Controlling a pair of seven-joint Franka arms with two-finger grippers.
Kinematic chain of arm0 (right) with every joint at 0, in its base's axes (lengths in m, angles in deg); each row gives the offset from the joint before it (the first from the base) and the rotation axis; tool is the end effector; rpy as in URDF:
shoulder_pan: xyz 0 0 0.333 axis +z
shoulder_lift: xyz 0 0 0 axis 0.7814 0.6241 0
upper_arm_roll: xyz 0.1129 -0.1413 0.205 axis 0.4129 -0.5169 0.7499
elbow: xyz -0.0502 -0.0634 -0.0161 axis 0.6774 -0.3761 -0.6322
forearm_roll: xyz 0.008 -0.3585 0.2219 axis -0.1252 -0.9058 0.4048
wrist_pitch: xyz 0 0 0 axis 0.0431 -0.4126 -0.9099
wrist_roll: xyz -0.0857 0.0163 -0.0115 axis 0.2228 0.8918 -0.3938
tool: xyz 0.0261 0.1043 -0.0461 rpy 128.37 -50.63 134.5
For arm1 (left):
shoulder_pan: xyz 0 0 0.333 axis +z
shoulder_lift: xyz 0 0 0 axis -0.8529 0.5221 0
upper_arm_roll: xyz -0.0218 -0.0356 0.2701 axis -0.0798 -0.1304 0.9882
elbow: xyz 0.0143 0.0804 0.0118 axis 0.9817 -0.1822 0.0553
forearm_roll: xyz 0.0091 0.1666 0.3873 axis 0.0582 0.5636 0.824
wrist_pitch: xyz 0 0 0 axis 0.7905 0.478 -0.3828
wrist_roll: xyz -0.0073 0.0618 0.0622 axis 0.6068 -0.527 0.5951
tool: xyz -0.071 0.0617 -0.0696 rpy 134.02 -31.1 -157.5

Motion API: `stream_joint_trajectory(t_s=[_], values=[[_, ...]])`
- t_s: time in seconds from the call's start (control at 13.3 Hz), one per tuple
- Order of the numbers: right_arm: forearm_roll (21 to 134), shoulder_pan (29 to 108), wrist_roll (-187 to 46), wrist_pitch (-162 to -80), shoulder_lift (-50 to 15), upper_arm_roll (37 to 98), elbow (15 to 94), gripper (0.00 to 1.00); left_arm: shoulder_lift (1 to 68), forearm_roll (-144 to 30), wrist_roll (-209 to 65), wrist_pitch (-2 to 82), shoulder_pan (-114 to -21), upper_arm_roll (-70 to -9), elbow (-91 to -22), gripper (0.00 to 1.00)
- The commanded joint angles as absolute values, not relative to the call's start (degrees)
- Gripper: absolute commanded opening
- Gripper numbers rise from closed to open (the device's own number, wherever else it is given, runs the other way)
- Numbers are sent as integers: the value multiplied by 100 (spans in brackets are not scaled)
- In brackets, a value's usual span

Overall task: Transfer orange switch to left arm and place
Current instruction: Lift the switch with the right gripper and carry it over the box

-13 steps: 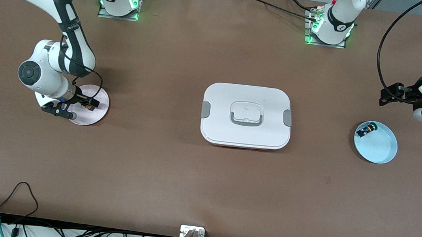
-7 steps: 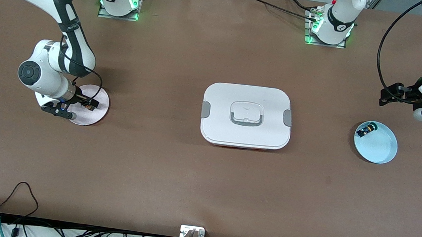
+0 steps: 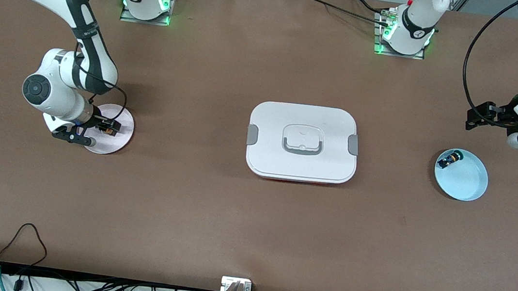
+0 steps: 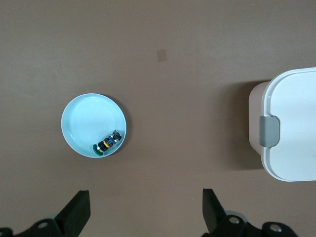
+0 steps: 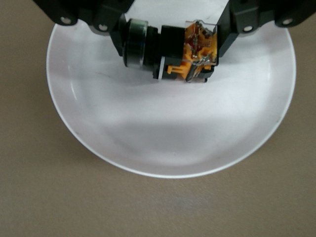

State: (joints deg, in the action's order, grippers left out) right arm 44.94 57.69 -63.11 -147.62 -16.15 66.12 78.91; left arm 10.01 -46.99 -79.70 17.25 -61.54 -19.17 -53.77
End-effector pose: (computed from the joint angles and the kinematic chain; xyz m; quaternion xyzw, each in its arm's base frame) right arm 0.5552 -0.0089 0.1134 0.9974 -0.0508 -0.0517 0.0044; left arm 0.5897 -0.0083 0.5096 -0.9993 0.0206 0.0309 0.0099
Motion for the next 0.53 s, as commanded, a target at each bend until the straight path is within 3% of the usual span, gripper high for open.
stream_joint_trajectory(t_s=[0.0, 0.3, 0.45], values=[[4506, 5789, -6810, -14345, -1996, 6732, 7772, 21, 985, -4582, -8047, 1682, -6178, -1917, -5330, 100], [4549, 5850, -7101, -12518, -2216, 6926, 6587, 20, 985, -4582, -8047, 1682, -6178, -1917, -5330, 100], [4558, 5920, -7434, -12320, -2313, 6944, 6277, 20, 985, -4582, -8047, 1682, -6178, -1917, -5330, 100]])
